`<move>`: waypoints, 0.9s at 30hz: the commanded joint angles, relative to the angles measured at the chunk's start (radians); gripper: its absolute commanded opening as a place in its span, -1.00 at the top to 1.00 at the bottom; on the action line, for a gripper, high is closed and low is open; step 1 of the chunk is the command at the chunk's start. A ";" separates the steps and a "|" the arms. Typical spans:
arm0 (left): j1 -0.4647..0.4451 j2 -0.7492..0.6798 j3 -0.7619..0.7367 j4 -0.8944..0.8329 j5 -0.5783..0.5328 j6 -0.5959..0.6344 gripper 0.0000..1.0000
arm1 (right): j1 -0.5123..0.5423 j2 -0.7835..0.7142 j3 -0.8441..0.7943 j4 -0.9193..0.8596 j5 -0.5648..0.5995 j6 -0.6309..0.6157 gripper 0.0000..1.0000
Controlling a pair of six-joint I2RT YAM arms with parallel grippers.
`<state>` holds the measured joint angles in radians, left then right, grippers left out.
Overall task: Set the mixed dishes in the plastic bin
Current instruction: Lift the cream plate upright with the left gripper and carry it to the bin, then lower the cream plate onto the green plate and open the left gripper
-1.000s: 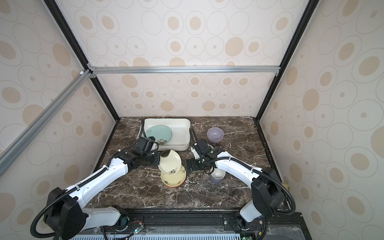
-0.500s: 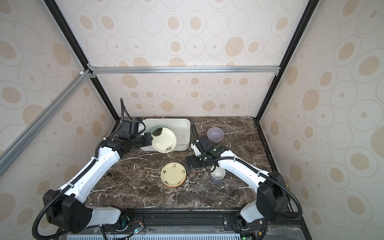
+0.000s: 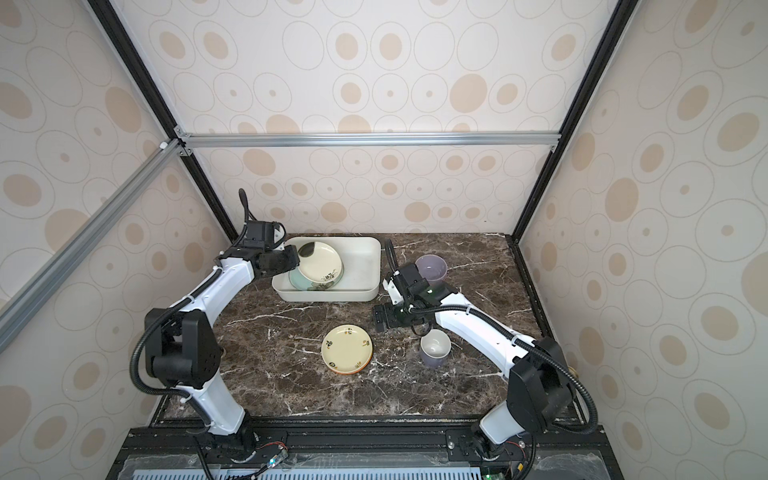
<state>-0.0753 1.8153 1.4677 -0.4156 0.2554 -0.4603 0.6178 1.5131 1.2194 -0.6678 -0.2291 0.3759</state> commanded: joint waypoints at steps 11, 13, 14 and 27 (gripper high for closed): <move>0.020 0.277 0.250 -0.018 -0.064 0.011 1.00 | -0.063 0.098 0.059 -0.021 -0.059 -0.032 -0.99; 0.023 0.292 0.258 -0.024 -0.091 0.014 1.00 | -0.067 0.110 0.065 -0.020 -0.061 -0.032 -0.99; 0.025 0.301 0.262 -0.030 -0.107 0.020 1.00 | -0.069 0.116 0.070 -0.021 -0.064 -0.032 -0.99; 0.027 0.357 0.277 -0.093 -0.202 0.067 0.52 | -0.074 0.136 0.103 -0.041 -0.073 -0.028 -0.99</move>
<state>-0.0540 2.1586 1.7241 -0.4709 0.0921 -0.4244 0.5488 1.6402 1.2964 -0.6781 -0.2928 0.3534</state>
